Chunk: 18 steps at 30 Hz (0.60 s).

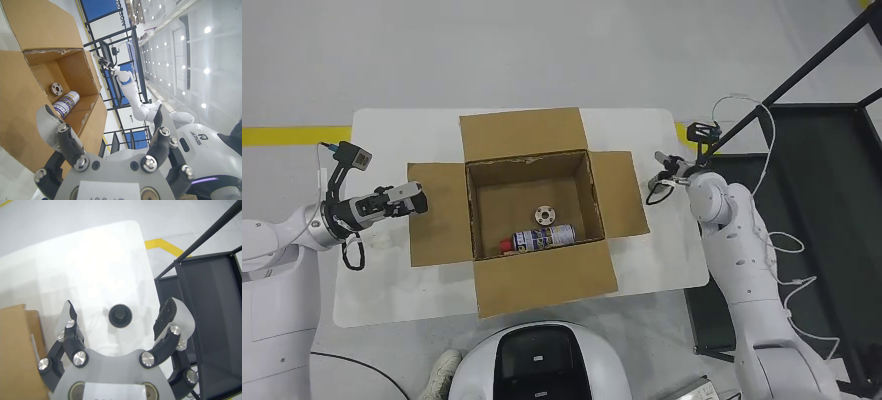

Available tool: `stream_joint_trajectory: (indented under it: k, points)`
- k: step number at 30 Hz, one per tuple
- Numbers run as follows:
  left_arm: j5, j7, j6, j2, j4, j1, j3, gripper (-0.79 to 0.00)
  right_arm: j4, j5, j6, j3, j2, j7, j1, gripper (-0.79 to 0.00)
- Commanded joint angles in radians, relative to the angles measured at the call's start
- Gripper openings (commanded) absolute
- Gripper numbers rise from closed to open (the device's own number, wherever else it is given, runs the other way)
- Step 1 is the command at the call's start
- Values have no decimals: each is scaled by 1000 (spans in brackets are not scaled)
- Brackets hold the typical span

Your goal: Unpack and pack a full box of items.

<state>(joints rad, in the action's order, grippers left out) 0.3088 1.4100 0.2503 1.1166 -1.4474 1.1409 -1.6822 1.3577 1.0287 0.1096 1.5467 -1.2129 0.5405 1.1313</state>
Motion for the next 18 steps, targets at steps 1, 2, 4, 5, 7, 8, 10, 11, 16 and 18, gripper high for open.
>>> stream_joint_trajectory:
  k: [1,2,4,5,7,8,10,11,16,18]
  points:
    - [0,0,0,0,0,0,0,0,144,-9,-4,17,3,10,58,0]
    - [0,0,0,0,0,0,0,0,208,-24,-18,22,3,20,85,0]
    - [0,0,0,0,0,0,0,0,323,-32,-47,23,6,51,128,0]
    - [0,0,0,0,0,0,0,0,376,-36,-67,15,7,71,144,0]
    - [0,0,0,0,0,0,0,0,460,-42,-108,-8,8,114,163,0]
    - [0,0,0,0,0,0,0,0,496,-43,-131,-28,8,137,167,0]
    - [0,0,0,0,0,0,0,0,547,-25,-166,-72,8,177,165,0]
    - [0,0,0,0,0,0,0,0,564,-14,-186,-103,8,197,162,0]
    - [0,0,0,0,0,0,0,0,577,50,-254,-246,2,261,124,0]
    - [0,0,0,0,0,0,0,0,555,44,-265,-286,-2,273,106,0]
